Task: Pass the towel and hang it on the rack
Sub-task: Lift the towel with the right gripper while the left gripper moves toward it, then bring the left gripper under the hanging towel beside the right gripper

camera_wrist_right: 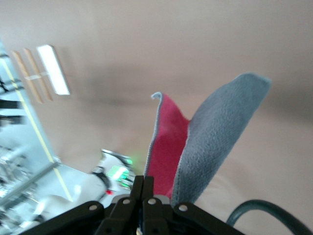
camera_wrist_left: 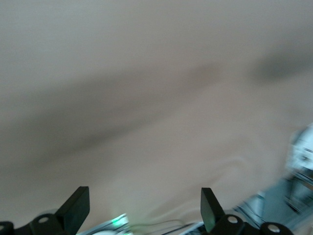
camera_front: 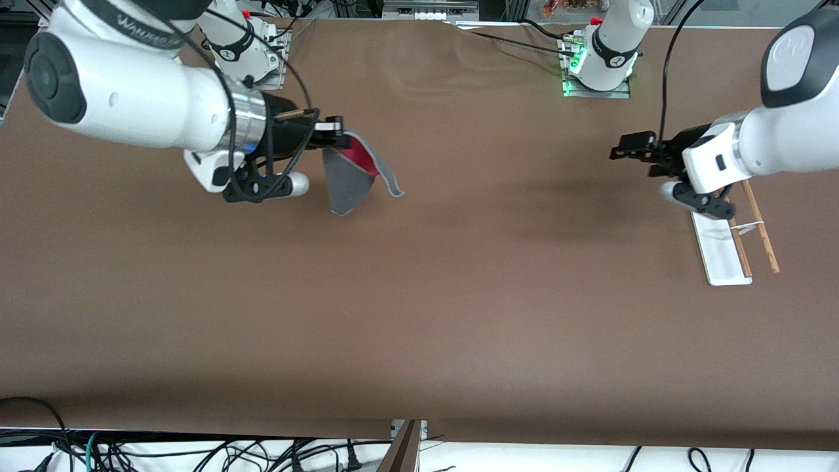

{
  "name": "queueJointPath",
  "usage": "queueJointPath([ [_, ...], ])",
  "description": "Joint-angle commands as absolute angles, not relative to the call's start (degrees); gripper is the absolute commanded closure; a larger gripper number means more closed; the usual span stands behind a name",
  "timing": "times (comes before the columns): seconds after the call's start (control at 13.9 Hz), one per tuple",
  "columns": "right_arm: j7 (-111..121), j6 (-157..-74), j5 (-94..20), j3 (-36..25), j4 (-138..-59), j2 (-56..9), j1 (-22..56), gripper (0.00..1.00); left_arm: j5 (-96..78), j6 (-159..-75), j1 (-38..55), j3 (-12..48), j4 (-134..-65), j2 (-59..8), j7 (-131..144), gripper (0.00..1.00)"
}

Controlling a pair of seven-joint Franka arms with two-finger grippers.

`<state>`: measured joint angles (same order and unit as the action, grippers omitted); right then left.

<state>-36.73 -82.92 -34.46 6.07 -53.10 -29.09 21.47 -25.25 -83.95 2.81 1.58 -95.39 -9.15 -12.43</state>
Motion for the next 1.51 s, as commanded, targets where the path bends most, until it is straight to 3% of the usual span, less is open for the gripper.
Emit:
queueJointPath([
  [0.0,-45.9,-90.1,-37.3,6.0,-50.9,-28.9,25.1,1.00,-33.5,-85.2,3.2,2.0,-94.0,-13.1,-22.9,0.00],
  [0.22,-53.9,-100.6,-38.9,6.0,-50.7,-29.2,29.1,1.00,-40.0,-87.3,3.3,4.0,-94.5,-15.5,-37.7,0.00],
  [0.58,-60.7,-111.5,-38.9,5.9,-50.7,-29.9,33.8,1.00,-52.1,-87.5,3.9,4.3,-94.1,-21.3,-59.8,0.00],
  [0.79,-61.2,-113.7,-38.8,5.9,-50.7,-30.5,34.6,1.00,-60.0,-87.4,3.5,4.3,-94.1,-22.8,-68.8,0.00],
  [0.94,-61.3,-114.1,-38.8,5.8,-50.7,-30.6,34.9,1.00,-65.5,-87.3,3.0,4.3,-94.3,-22.7,-70.5,0.09],
  [1.44,-61.3,-114.8,-38.8,5.8,-50.7,-31.0,35.1,1.00,-83.7,-87.5,2.4,4.2,-93.7,-27.3,-71.1,0.08],
])
